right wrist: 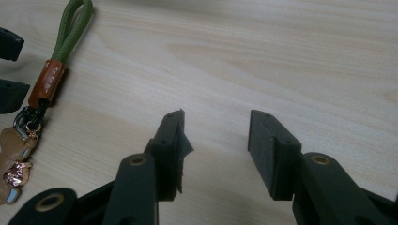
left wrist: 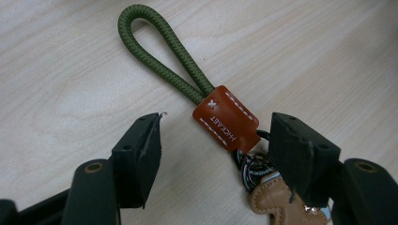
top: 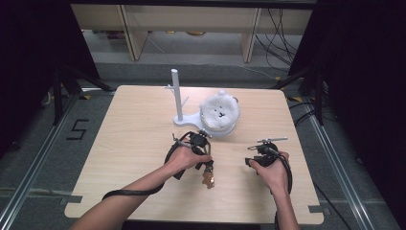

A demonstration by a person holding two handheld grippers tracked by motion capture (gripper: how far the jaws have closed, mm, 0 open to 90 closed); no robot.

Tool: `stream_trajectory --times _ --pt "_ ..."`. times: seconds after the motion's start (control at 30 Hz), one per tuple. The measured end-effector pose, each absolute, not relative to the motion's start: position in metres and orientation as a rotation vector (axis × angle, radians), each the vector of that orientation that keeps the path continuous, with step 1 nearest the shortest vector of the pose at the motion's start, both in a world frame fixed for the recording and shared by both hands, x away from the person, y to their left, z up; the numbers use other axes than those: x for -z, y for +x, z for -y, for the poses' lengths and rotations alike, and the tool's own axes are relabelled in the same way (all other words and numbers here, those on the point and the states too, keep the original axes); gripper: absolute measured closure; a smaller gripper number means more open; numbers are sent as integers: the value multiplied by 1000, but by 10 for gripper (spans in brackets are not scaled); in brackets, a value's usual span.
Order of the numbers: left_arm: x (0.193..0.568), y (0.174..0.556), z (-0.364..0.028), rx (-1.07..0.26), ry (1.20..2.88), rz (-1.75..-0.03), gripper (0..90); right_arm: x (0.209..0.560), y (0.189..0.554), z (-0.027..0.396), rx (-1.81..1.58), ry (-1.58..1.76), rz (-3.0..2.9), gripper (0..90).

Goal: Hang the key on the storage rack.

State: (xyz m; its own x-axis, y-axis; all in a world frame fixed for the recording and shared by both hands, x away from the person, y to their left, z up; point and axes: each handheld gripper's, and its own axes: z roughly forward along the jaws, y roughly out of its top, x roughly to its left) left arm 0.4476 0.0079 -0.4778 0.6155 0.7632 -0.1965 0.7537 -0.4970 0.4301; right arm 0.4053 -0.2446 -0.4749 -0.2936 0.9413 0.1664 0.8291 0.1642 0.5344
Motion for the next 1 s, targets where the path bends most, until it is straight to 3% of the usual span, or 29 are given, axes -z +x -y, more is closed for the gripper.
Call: stream_trajectory --times 0.47,0.77,1.0 --pt "485 447 1 -17 2399 -1217 393 476 407 247 -801 1688 -2226 577" --pt "482 449 -6 -21 2509 -1086 628 474 404 245 -815 1740 -2219 577" --pt "482 450 -8 -16 2535 -1035 682 478 406 245 -853 1700 -2213 576"
